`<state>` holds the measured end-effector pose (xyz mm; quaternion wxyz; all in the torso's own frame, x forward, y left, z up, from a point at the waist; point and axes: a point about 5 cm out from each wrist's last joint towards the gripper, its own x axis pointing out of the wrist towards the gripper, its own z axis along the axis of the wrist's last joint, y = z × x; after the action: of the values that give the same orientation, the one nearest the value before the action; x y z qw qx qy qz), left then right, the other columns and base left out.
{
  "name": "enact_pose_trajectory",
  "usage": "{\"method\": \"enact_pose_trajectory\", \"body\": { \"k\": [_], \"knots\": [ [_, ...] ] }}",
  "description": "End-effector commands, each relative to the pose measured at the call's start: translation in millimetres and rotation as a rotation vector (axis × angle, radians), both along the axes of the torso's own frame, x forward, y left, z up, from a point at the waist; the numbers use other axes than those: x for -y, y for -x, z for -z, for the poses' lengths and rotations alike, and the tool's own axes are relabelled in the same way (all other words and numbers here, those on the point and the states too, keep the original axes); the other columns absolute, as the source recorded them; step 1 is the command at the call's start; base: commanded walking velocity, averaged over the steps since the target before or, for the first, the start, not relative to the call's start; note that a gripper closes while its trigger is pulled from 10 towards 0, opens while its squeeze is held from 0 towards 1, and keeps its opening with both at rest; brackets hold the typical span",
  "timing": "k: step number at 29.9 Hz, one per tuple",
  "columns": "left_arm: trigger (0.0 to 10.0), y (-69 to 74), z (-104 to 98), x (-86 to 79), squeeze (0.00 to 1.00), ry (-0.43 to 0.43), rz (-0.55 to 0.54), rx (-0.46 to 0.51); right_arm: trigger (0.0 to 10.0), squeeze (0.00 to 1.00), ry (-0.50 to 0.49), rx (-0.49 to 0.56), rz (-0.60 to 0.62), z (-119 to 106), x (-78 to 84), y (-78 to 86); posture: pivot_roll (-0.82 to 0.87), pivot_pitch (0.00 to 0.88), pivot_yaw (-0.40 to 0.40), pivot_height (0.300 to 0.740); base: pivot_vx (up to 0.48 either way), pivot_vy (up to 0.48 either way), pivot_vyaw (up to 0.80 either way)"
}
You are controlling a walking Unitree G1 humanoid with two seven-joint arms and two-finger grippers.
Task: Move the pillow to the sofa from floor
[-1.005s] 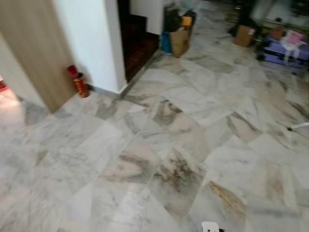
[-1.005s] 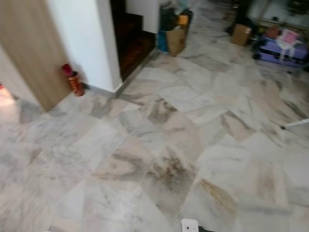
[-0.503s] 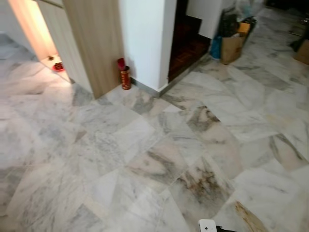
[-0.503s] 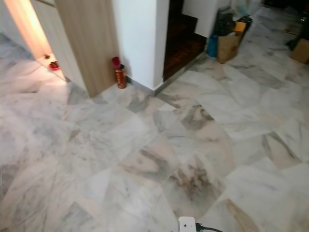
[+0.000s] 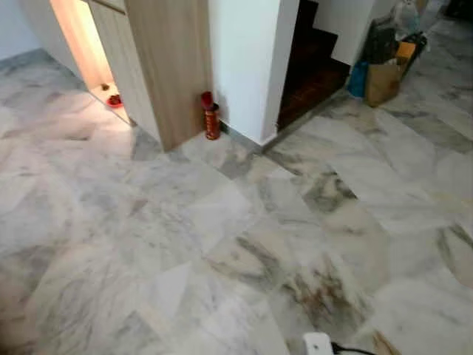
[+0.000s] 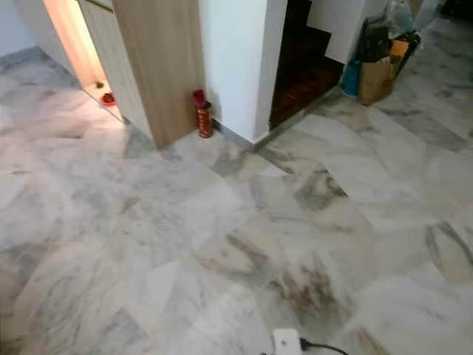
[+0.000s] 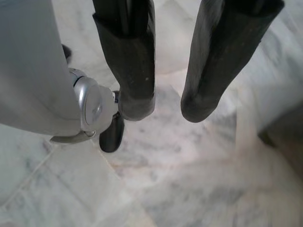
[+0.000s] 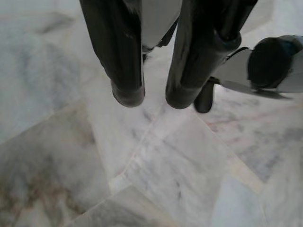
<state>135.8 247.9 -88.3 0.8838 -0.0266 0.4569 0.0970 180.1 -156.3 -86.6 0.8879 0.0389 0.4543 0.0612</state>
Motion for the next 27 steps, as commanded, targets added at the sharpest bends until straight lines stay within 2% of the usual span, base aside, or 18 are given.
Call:
{"method": "enact_pose_trajectory", "body": {
  "k": [1,10,27],
  "knots": [
    [10.0,18.2,6.2,-2.2,0.00,0.008,-0.030,-0.065,10.0,0.00,-0.019,-0.010,-0.013,0.8,-8.9,0.8,0.10,0.123,-0.027,0.740,0.000,0.000,0.80],
    [10.0,17.7,5.8,-3.3,0.00,0.004,-0.026,-0.065,10.0,0.00,-0.020,-0.010,-0.018,1.0,-10.1,1.2,0.10,0.130,-0.023,0.740,0.000,0.000,0.80],
    [10.0,11.9,6.6,6.5,0.00,0.033,-0.053,-0.038,10.0,0.00,0.004,-0.017,-0.024,-0.5,-1.1,-2.1,0.09,0.118,-0.059,0.740,0.000,0.000,0.79]
  ]
}}
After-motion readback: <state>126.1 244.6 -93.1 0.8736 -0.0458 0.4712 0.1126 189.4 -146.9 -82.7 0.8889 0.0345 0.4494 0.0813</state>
